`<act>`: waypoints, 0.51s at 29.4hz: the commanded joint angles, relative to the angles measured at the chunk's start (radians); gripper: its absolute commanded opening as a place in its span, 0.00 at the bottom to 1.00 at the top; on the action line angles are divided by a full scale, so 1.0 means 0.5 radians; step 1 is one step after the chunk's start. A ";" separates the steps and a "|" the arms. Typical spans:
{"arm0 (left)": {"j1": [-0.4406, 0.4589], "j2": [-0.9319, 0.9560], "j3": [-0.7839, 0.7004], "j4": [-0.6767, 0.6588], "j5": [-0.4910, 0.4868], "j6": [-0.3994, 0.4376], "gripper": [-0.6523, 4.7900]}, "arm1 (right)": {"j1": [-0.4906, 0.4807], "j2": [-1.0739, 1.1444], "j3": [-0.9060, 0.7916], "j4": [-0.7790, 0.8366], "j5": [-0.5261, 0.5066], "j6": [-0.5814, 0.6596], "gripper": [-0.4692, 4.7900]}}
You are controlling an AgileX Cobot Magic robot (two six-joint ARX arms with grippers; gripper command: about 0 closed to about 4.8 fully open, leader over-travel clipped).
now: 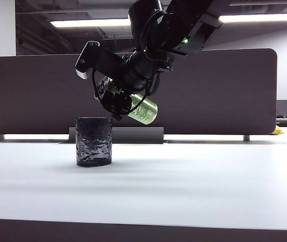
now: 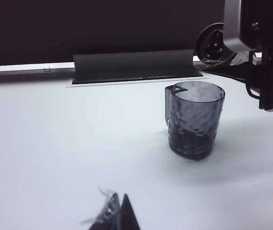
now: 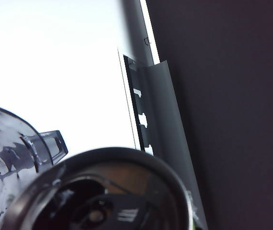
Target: Pick up the metal can, pour some water into the cup, then place the can back on the table.
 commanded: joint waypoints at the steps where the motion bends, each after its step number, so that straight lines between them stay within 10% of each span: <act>1: 0.000 0.002 0.002 0.027 0.007 0.000 0.11 | 0.005 -0.024 0.019 0.085 0.014 -0.055 0.59; 15: 0.000 0.002 0.002 0.027 0.007 0.000 0.11 | 0.027 -0.024 0.019 0.075 0.016 -0.153 0.59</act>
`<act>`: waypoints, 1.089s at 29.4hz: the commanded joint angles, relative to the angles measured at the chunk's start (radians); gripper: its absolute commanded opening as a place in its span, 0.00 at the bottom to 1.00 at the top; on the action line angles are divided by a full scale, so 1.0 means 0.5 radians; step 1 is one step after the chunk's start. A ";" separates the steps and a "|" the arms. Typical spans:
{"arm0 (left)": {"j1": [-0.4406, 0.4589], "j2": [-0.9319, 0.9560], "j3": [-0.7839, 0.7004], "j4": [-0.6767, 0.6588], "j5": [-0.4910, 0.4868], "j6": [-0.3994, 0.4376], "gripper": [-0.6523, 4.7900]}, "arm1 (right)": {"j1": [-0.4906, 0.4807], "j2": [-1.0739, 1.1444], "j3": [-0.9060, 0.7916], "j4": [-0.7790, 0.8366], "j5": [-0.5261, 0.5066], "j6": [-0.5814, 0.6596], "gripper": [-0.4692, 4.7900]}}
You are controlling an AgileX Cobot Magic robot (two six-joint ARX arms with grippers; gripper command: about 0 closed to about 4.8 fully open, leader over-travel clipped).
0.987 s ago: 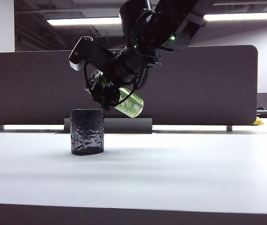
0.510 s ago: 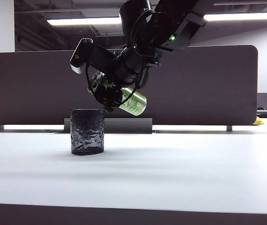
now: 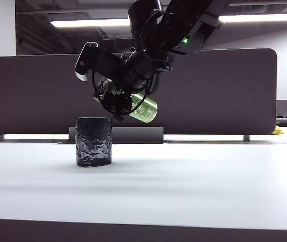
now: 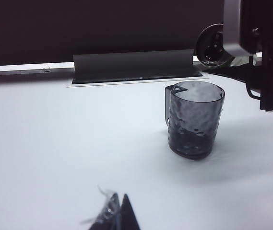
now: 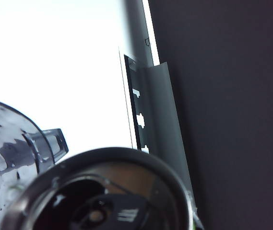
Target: Pick up the metal can, pour some water into the cup, then place the can back on the table.
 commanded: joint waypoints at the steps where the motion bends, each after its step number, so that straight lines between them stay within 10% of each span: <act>1: 0.000 0.002 0.002 0.027 0.006 0.000 0.11 | 0.024 -0.024 0.019 0.077 0.011 -0.072 0.59; 32: 0.000 0.002 0.002 0.027 0.006 0.000 0.11 | 0.027 -0.024 0.019 0.088 0.075 -0.319 0.59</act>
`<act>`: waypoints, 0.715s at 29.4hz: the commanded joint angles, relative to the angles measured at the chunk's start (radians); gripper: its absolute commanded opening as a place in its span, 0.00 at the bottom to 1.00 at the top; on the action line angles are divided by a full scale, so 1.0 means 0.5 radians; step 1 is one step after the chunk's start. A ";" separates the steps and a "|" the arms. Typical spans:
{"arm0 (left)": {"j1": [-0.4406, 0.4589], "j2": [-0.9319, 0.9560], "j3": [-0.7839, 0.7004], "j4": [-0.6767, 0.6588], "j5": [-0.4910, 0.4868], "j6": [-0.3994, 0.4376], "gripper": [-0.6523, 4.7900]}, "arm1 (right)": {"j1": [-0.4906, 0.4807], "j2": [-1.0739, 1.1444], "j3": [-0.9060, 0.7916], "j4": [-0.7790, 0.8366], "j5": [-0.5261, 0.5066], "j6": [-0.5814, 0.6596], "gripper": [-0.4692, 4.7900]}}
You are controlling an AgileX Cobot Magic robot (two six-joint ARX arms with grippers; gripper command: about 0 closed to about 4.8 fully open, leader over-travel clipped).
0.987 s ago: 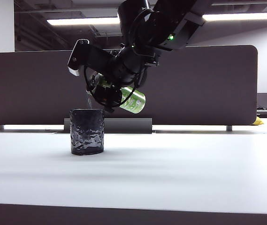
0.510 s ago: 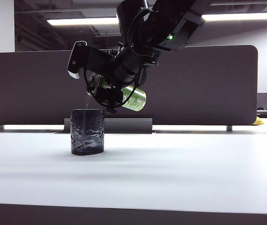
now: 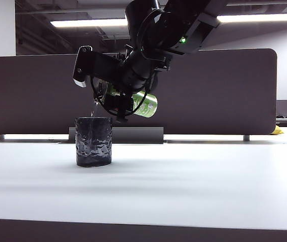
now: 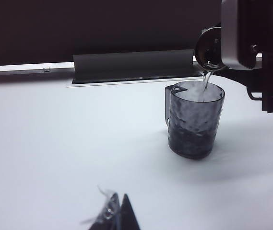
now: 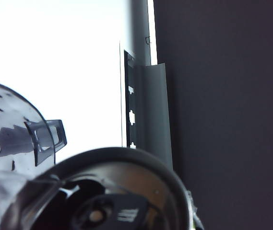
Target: Pick up the metal can, pour some water into the cup, then place the can back on the table.
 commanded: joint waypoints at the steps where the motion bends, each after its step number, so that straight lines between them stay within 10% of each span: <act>1: 0.000 0.002 0.002 0.027 0.006 0.000 0.11 | 0.008 -0.024 0.021 0.090 0.020 -0.046 0.59; 21: 0.000 0.002 0.002 0.027 0.006 0.000 0.11 | 0.007 -0.024 0.021 0.089 0.025 -0.104 0.59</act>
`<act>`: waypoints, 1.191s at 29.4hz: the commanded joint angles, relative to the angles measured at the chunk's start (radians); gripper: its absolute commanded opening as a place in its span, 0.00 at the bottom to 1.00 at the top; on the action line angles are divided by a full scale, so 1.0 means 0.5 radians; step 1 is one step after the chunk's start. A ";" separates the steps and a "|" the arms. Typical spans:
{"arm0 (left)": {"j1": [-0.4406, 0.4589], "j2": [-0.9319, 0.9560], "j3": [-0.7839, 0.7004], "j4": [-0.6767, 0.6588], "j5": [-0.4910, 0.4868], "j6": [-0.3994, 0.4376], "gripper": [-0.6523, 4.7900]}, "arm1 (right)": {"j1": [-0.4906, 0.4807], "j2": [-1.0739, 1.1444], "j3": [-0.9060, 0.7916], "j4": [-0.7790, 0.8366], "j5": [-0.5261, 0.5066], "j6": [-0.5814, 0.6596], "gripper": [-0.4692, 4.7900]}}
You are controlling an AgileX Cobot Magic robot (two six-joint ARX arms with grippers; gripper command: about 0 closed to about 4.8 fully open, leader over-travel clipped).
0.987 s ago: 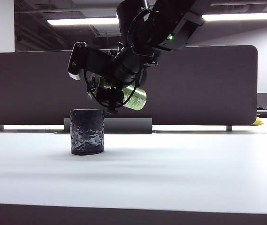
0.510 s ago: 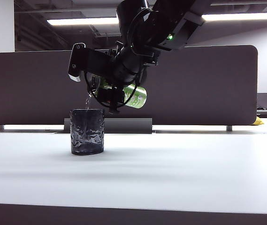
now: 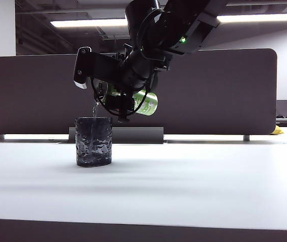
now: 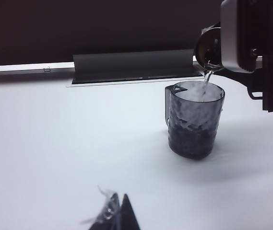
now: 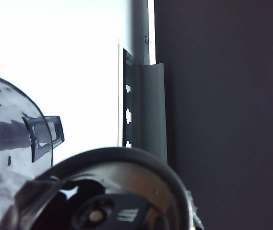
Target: Pick up the metal can, pour some water into the cup, then place the can back on the table.
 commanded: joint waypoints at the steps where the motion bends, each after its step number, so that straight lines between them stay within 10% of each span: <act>1: 0.000 0.002 0.002 0.027 0.006 0.000 0.11 | 0.007 -0.024 0.019 0.089 0.018 -0.023 0.59; 35: 0.000 0.002 0.002 0.027 0.006 0.000 0.11 | 0.012 -0.025 0.019 0.132 0.063 -0.005 0.59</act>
